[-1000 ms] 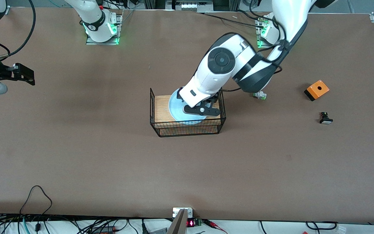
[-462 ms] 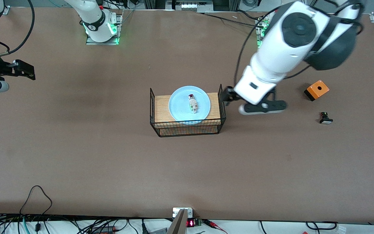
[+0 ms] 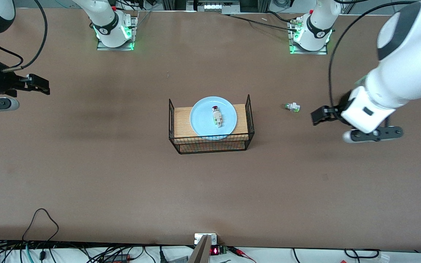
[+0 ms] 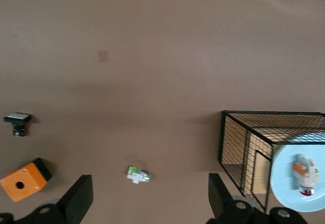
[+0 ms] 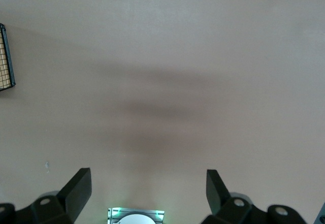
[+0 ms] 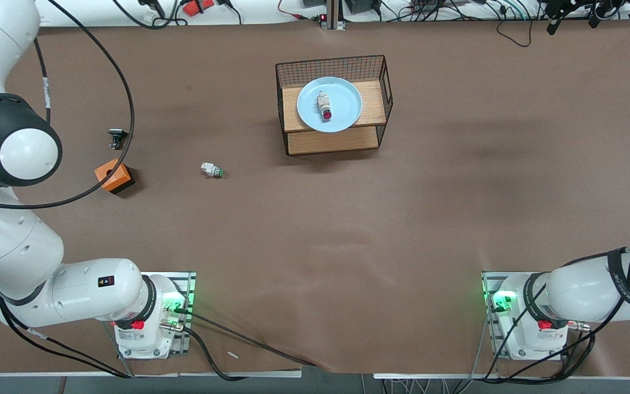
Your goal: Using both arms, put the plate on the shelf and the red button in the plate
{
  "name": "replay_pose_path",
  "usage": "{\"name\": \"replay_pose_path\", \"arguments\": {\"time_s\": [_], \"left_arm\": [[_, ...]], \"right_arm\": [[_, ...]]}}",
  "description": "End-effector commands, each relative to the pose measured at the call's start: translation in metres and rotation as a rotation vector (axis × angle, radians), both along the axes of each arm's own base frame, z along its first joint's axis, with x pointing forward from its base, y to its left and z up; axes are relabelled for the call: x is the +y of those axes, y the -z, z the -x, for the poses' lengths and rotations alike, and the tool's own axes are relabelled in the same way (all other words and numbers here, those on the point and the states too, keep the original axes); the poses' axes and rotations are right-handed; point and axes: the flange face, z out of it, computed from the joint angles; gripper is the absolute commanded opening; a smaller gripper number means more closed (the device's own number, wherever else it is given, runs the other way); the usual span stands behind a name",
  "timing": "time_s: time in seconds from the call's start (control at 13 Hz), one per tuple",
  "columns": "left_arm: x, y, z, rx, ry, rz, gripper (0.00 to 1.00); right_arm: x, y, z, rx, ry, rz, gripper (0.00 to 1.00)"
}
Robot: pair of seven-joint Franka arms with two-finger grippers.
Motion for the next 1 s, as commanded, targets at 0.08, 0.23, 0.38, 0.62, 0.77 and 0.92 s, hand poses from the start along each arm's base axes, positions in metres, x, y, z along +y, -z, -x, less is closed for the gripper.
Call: {"name": "replay_pose_path", "arguments": {"time_s": [0.08,0.23,0.38,0.62,0.77,0.92], "left_arm": [[0.049,0.004,-0.004,0.011,0.062,-0.014,1.00],[0.057,0.005,0.004,0.016,0.089,-0.046,1.00],[0.072,0.009,0.011,0.029,0.107,-0.106,1.00],[0.106,0.020,0.014,0.046,0.145,-0.023,1.00],[0.116,0.025,0.036,0.005,0.128,-0.030,1.00],[0.114,0.021,0.052,0.007,0.128,-0.042,1.00]], "right_arm": [[-0.003,-0.003,0.000,-0.006,0.020,-0.013,1.00],[-0.005,-0.003,0.000,-0.004,0.022,-0.007,1.00],[-0.001,0.000,-0.002,-0.005,0.020,-0.004,1.00],[0.004,0.009,-0.009,-0.008,0.048,-0.009,1.00],[0.021,0.010,-0.009,-0.016,0.018,-0.008,1.00],[0.022,0.006,-0.006,-0.016,0.015,-0.010,1.00]]}}
